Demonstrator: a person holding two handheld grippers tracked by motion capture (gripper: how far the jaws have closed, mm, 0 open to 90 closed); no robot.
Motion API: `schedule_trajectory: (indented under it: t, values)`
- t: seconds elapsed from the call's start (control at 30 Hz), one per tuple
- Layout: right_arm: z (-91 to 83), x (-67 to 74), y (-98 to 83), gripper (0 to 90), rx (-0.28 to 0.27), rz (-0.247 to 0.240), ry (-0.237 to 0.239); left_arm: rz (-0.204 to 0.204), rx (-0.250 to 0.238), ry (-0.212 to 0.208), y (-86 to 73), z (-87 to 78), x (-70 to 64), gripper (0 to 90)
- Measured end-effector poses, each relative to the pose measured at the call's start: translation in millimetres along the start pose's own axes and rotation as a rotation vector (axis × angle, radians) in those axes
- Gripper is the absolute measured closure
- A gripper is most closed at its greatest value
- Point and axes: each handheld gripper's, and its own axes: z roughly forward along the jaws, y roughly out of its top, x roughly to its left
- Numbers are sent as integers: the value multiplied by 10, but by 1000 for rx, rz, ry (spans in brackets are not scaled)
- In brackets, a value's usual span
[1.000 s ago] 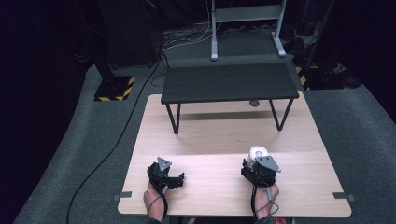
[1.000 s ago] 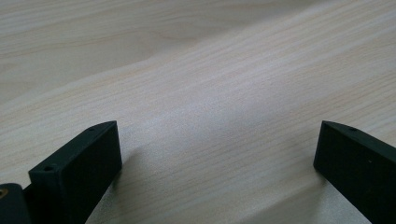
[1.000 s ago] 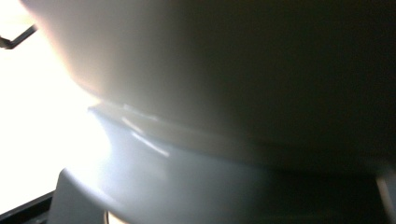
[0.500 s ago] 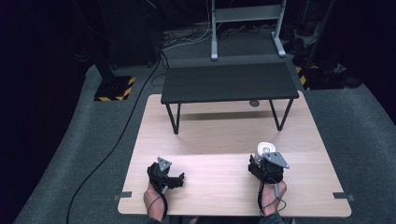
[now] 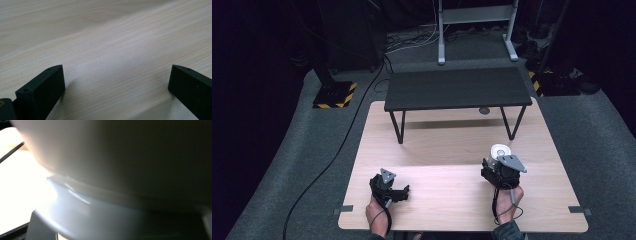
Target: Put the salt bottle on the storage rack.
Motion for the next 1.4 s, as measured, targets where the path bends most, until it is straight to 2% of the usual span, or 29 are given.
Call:
schedule_trajectory:
  t: [0.5, 0.8, 1.4]
  values:
    - [-19, -71, 256, 276, -30, -24, -8, -3, 1, -2, 1, 1, 4, 3]
    - [4, -143, 466, 276, -24, -32, 15, -2, 0, -2, 1, 1, 4, 3]
    - [87, -189, 853, 276, -23, -59, 35, -3, 1, -5, 2, 3, 12, 3]
